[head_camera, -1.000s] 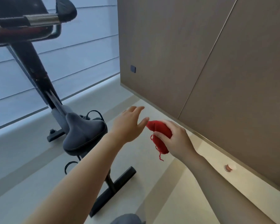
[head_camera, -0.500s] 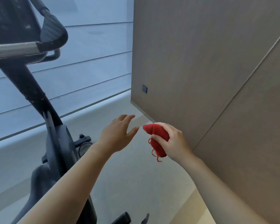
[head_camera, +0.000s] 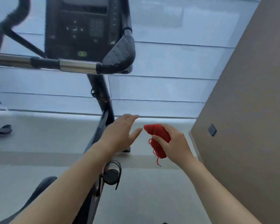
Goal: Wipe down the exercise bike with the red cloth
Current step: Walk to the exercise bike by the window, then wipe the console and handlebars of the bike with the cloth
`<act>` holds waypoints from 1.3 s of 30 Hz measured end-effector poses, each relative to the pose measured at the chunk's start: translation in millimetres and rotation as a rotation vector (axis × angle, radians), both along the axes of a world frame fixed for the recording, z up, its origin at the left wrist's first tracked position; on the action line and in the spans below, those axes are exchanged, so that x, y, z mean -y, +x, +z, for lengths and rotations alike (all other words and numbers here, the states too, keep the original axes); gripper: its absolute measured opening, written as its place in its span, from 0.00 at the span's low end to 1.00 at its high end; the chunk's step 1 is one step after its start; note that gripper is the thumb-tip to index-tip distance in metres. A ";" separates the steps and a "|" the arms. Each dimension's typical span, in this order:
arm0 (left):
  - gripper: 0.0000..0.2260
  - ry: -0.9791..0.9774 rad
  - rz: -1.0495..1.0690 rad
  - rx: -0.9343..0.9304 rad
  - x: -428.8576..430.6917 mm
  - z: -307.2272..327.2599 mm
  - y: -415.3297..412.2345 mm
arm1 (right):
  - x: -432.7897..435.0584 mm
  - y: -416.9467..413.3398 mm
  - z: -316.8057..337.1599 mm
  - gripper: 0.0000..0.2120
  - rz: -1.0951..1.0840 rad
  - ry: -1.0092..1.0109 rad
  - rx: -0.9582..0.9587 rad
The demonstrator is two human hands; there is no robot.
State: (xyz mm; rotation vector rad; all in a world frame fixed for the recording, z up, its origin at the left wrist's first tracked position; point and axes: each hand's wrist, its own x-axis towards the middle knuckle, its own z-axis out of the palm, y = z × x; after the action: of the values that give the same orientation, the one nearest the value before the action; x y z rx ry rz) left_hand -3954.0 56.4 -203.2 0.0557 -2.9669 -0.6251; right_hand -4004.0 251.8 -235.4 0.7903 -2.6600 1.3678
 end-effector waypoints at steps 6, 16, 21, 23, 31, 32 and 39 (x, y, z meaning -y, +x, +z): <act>0.23 0.021 0.333 -0.150 16.2 40.8 -33.5 | 53.1 -102.4 39.3 0.17 0.367 -0.056 -0.137; 0.22 -0.082 0.518 -0.349 53.7 101.6 -41.9 | 93.9 -162.1 124.5 0.15 0.572 -0.293 -0.297; 0.23 -0.115 0.471 -0.348 88.8 129.2 -55.0 | 123.1 -162.7 178.2 0.19 0.577 -0.404 -0.421; 0.24 -0.116 0.443 -0.342 107.1 141.2 -63.7 | 138.3 -164.4 196.6 0.18 0.551 -0.396 -0.486; 0.22 -0.149 0.338 -0.305 159.8 137.0 -101.1 | 174.5 -178.3 171.4 0.15 0.448 0.089 -0.538; 0.22 -0.142 0.326 -0.296 163.6 130.9 -104.1 | 173.6 -175.5 160.5 0.15 0.452 0.104 -0.529; 0.20 -0.195 0.261 -0.223 177.4 103.2 -118.1 | 165.7 -148.3 131.7 0.17 0.377 -0.018 -0.586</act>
State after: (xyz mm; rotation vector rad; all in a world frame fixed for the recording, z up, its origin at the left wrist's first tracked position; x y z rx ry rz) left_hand -4072.1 -121.0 -100.0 0.3269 -2.7242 -0.2878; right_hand -4152.3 86.1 -103.7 1.4765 -2.1078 0.9954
